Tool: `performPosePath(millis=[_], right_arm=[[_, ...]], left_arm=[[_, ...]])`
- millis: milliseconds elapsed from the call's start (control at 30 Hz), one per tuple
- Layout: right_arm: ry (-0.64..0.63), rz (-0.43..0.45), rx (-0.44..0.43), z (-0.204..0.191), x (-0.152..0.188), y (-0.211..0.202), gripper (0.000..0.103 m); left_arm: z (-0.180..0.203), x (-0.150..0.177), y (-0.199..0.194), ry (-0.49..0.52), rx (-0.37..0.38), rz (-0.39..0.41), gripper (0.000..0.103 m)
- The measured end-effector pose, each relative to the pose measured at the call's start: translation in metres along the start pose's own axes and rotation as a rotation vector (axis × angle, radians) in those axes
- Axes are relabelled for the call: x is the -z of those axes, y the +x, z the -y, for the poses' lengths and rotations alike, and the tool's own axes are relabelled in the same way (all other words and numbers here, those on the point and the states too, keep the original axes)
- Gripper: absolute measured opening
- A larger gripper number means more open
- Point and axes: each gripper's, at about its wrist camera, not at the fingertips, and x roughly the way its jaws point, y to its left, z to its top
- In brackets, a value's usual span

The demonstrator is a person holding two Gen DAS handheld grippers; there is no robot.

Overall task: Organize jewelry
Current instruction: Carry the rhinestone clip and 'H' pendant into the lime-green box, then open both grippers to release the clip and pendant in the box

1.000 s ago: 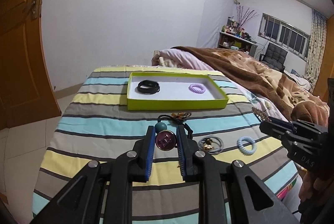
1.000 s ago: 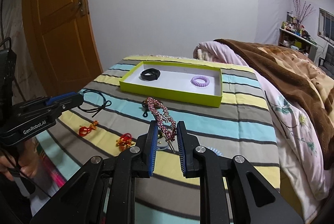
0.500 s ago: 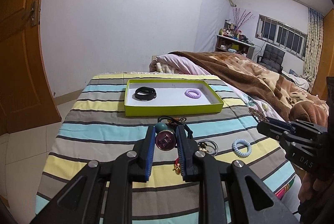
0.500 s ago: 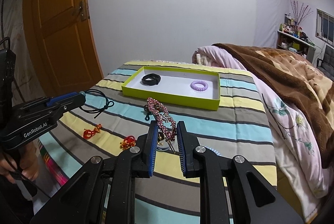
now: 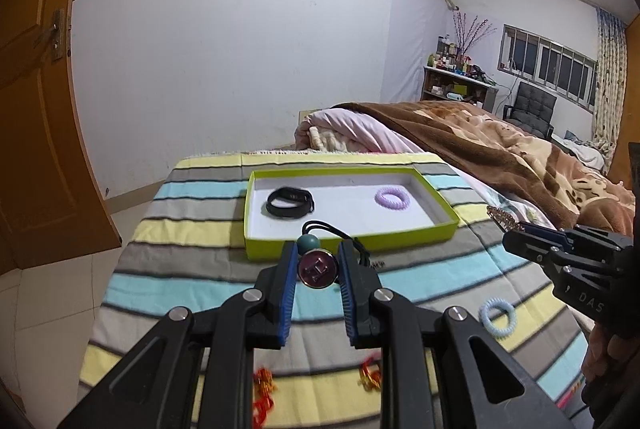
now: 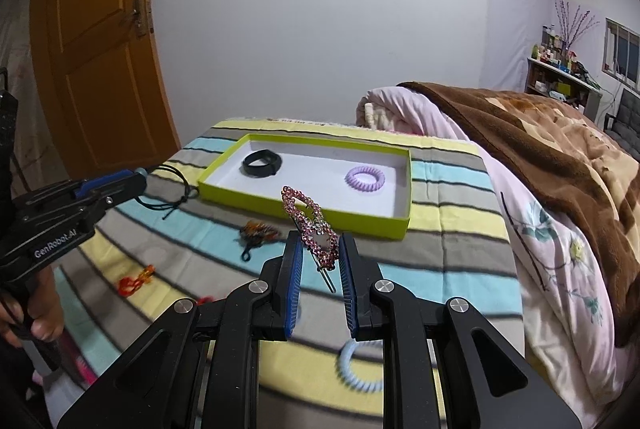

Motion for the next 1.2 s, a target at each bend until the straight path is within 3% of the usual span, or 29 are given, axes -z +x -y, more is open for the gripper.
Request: performPosePath(millis=[467,1200], right_arm=[[0.005,-0.063,0.061,0.036,-0.036,0.08,0.019],[0.063,-0.206,0.095,0.061,-0.041,0.177,0.019]], left_arm=[[-0.02,-0.035,0.074,0.009,-0.023,-0.022,0.021],[-0.043,-0.031,0.152,-0.008,-0.071,-0.133,0.022]])
